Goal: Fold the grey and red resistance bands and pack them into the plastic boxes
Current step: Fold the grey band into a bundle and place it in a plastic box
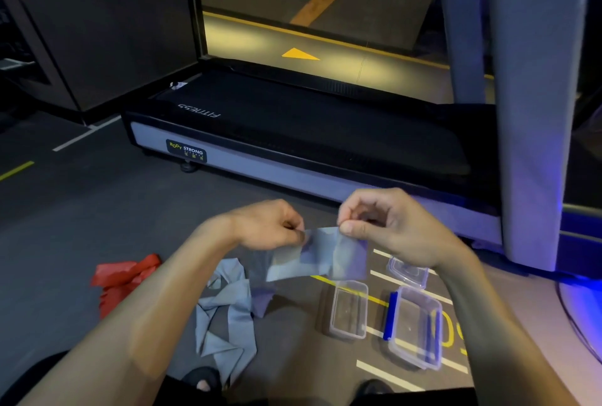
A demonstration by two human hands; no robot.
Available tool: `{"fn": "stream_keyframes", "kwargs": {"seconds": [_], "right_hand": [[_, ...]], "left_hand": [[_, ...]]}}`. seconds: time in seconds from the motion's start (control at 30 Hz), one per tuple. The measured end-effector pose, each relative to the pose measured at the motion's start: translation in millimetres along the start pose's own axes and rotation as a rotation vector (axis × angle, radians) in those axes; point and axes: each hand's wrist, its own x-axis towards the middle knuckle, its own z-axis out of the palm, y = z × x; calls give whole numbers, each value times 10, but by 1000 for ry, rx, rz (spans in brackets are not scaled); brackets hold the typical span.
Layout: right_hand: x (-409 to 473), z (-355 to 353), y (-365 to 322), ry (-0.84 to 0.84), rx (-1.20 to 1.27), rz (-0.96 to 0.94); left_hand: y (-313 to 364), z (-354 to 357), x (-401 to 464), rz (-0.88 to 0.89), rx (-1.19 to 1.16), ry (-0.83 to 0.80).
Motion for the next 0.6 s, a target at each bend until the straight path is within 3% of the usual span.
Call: {"fn": "stream_keyframes", "kwargs": {"seconds": [0.17, 0.3, 0.4, 0.6], "right_hand": [[114, 240, 77, -1, -241, -74], [121, 265, 160, -7, -214, -30], [113, 256, 185, -39, -128, 37], [109, 194, 92, -68, -360, 22]], "left_hand": [[112, 10, -46, 184, -52, -94], [119, 3, -70, 271, -77, -73], [106, 12, -78, 295, -76, -64], [58, 24, -104, 266, -200, -61]]}}
